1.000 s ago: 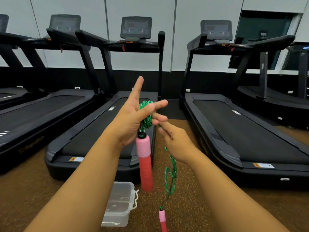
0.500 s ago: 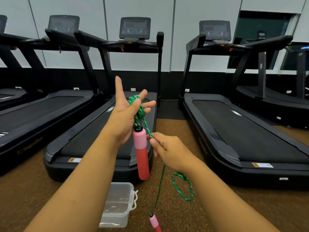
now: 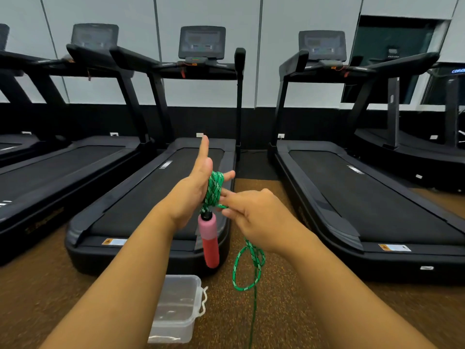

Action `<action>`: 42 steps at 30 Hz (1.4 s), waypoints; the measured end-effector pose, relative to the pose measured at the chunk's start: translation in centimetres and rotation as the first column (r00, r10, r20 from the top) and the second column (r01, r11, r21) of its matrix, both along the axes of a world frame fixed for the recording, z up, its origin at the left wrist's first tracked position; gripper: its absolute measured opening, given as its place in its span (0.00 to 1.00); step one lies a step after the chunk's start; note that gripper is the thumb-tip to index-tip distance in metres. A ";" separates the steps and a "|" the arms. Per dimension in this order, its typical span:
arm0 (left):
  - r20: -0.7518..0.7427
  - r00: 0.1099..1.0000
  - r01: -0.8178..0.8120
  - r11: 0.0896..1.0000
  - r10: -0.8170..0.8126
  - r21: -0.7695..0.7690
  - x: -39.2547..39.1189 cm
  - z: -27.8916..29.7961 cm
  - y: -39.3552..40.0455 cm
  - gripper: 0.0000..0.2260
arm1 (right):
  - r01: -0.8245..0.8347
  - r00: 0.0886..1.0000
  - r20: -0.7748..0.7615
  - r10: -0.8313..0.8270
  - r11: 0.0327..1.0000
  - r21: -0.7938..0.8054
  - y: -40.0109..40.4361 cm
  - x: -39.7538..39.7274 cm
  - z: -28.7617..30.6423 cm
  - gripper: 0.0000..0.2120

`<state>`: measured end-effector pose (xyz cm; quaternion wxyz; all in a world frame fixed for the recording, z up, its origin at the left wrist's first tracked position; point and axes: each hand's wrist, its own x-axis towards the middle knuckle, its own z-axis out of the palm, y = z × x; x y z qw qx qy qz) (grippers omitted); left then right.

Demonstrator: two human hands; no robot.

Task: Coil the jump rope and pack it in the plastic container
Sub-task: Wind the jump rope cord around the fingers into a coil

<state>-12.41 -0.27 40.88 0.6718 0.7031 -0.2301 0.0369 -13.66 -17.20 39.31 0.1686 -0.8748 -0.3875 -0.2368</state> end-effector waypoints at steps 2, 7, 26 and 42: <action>-0.080 0.997 -0.005 0.999 0.008 0.040 0.1 -0.2 0.1 0.30 | 0.032 0.999 0.030 -0.032 0.999 0.002 -0.3 0.2 0.6 0.10; -0.115 0.992 0.071 0.983 -0.052 0.168 -0.1 -0.5 0.0 0.27 | 0.076 0.986 0.143 -0.081 0.996 0.043 -1.1 1.2 1.8 0.09; -0.012 0.996 0.085 0.996 -0.085 0.017 -0.3 1.2 1.1 0.31 | 0.099 0.662 -0.640 0.391 0.801 0.591 -5.6 4.4 0.7 0.09; -0.059 0.933 0.341 0.923 -0.356 -0.179 -1.3 0.6 -1.0 0.30 | 0.268 0.946 -0.302 -0.116 0.801 0.535 -1.4 4.8 -0.6 0.10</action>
